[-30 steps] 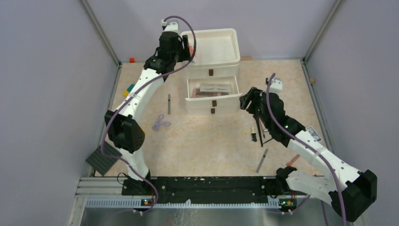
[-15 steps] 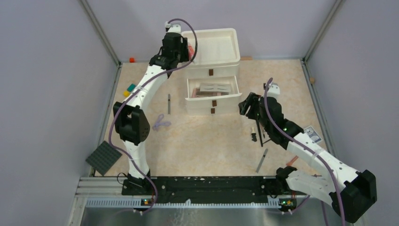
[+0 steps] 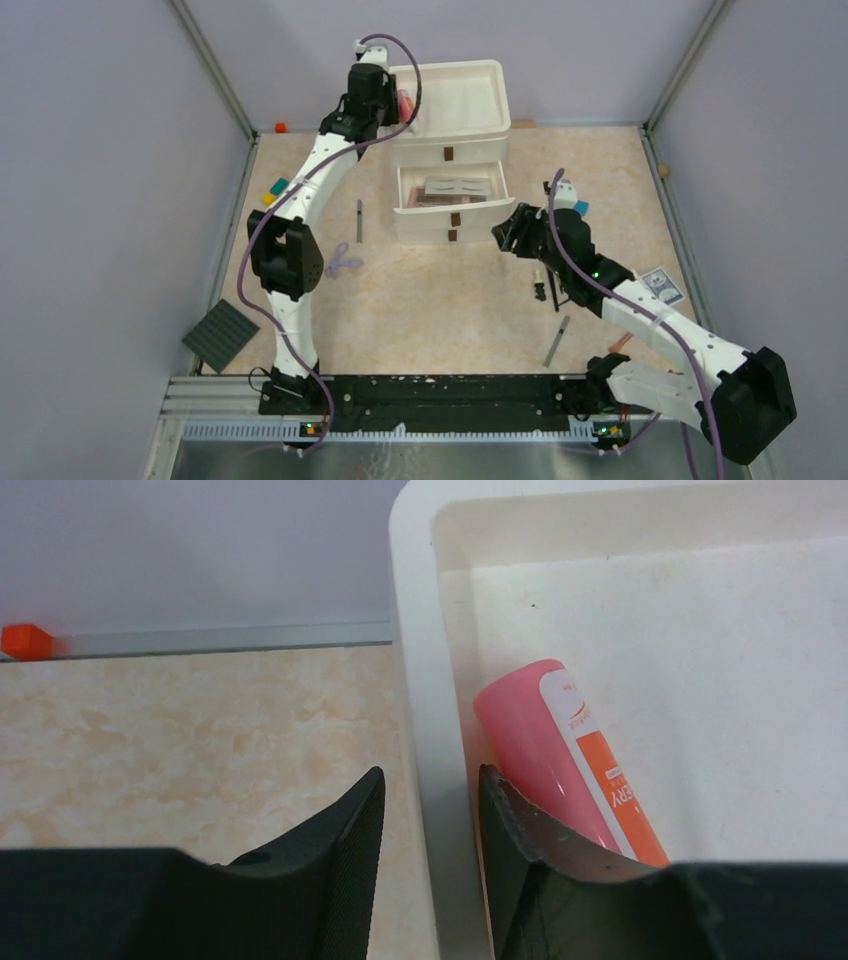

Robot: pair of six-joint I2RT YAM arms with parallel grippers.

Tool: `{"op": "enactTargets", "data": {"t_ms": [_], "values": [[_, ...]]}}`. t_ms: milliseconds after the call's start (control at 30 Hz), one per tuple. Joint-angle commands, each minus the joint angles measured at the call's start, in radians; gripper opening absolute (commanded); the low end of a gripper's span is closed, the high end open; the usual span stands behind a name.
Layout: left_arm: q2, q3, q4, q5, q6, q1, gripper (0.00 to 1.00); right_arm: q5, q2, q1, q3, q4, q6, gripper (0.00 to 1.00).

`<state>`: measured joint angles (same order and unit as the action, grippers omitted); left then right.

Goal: Organize the makeup
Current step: Close the drawer in the storage box.

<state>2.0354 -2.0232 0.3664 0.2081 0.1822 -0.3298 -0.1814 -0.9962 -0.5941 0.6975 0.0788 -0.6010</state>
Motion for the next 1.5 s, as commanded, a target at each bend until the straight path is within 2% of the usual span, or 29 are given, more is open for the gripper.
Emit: {"op": "enactTargets", "data": {"t_ms": [0, 267, 300, 667, 967, 1467], "values": [[0.032, -0.056, -0.015, -0.039, -0.016, 0.004, 0.40, 0.075, -0.053, 0.004, 0.002, -0.122, 0.030, 0.52], [0.028, -0.032, -0.005, -0.047, -0.010, 0.003, 0.01, 0.053, -0.168, -0.019, 0.026, -0.204, 0.066, 0.50], [0.027, -0.030, -0.001, -0.045, -0.008, 0.003, 0.00, 0.046, -0.186, -0.025, 0.033, -0.212, 0.066, 0.49], [-0.015, -0.001, 0.032, 0.011, 0.050, -0.010, 0.00, -0.077, -0.358, -0.154, 0.112, -0.305, 0.081, 0.45], [-0.089, 0.080, 0.074, 0.094, 0.154, -0.032, 0.00, -0.182, -0.472, -0.175, 0.141, -0.421, 0.102, 0.42], [-0.147, 0.181, 0.042, 0.101, 0.139, -0.074, 0.00, -0.190, -0.634, -0.181, 0.292, -0.519, 0.143, 0.41]]}}
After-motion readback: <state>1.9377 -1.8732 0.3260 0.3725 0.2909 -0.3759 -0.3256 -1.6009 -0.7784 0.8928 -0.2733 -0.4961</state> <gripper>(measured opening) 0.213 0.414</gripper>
